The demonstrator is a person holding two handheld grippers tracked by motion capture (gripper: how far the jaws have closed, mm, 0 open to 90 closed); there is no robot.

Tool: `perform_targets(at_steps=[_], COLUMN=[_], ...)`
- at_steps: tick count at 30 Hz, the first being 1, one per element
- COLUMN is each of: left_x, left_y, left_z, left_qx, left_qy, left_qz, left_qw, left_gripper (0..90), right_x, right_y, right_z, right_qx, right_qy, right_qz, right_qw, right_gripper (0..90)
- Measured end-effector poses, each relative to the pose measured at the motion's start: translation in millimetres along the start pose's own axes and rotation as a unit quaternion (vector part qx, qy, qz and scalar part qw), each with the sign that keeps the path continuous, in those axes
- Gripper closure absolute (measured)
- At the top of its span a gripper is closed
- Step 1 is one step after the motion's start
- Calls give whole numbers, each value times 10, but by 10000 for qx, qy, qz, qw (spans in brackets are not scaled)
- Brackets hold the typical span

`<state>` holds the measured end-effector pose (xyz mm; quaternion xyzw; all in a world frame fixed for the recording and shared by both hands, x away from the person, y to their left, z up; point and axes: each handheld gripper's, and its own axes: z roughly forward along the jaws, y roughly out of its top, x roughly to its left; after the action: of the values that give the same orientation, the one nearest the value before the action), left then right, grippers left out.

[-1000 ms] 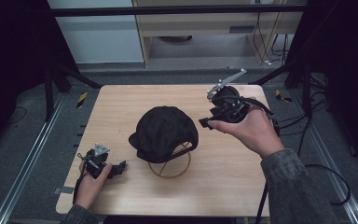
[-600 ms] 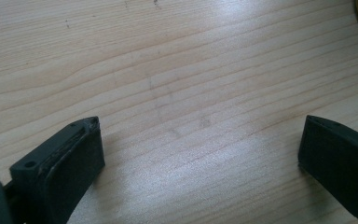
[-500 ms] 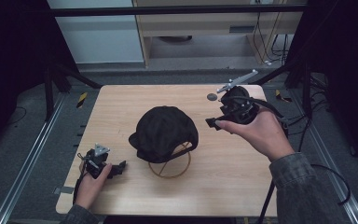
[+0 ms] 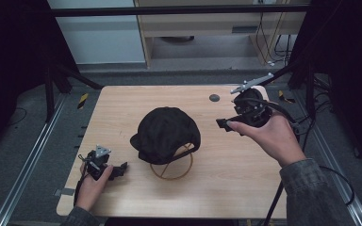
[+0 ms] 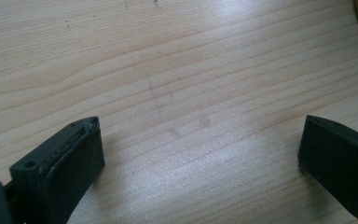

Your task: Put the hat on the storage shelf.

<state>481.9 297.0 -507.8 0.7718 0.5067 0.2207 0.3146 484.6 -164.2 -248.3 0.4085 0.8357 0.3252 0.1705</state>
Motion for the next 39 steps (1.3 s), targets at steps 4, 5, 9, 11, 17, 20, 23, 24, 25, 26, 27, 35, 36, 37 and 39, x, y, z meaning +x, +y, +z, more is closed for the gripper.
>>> perform_targets(at_steps=[4, 5, 9, 11, 17, 20, 23, 24, 25, 26, 27, 35, 36, 37, 39], left_x=[0, 0, 0, 0, -1, -1, -1, -1, -1, -1, -1, -2, -1, -1, -1], left_y=[0, 0, 0, -1, -1, -2, -2, -2, -2, -3, -3, -3, -3, -3, -3], left_z=[0, 0, 0, 1, 2, 3, 3, 4, 4, 4, 4, 3, 2, 2, 2], left_qx=[0, 0, -1, -9, -17, -24, -25, -25, -26, -28, -28, -19, -12, -13, -14], left_qy=[-1, -2, -1, -3, -7, -4, -4, -3, -3, -3, -2, -8, -8, -7, -7], left_qz=[0, -4, -1, -2, -1, -1, -2, -1, 0, -2, 0, -7, 1, 1, 0], left_qw=[10000, 10000, 10000, 10000, 10000, 10000, 10000, 10000, 10000, 10000, 10000, 10000, 10000, 10000, 10000], left_gripper=[0, 0, 0, 0, 0, 0, 0, 0, 0, 0, 0, 0, 0, 0, 0], right_x=[-45, -57, -100, -121, -181, -210, -236, -243, -254, -258, -265, -319, -324, -329, -339], right_y=[-41, -51, -101, -129, -233, -280, -322, -333, -357, -369, -387, -566, -593, -623, -687], right_z=[11, 13, 28, 36, 93, 125, 151, 154, 165, 171, 180, 267, 286, 307, 360], right_qx=[4, 12, -43, -84, -138, -149, -174, -183, -193, -184, -188, -212, -208, -208, -203], right_qy=[-93, -114, -196, -221, -287, -289, -314, -326, -343, -351, -356, -426, -434, -433, -432], right_qz=[103, 136, 182, 195, 281, 323, 374, 376, 399, 405, 417, 534, 552, 571, 630], right_qw=[9999, 9998, 9996, 9995, 9991, 9989, 9987, 9986, 9984, 9984, 9983, 9974, 9973, 9972, 9969], right_gripper=[202, 194, 170, 159, 146, 142, 136, 135, 131, 130, 128, 124, 122, 122, 122])
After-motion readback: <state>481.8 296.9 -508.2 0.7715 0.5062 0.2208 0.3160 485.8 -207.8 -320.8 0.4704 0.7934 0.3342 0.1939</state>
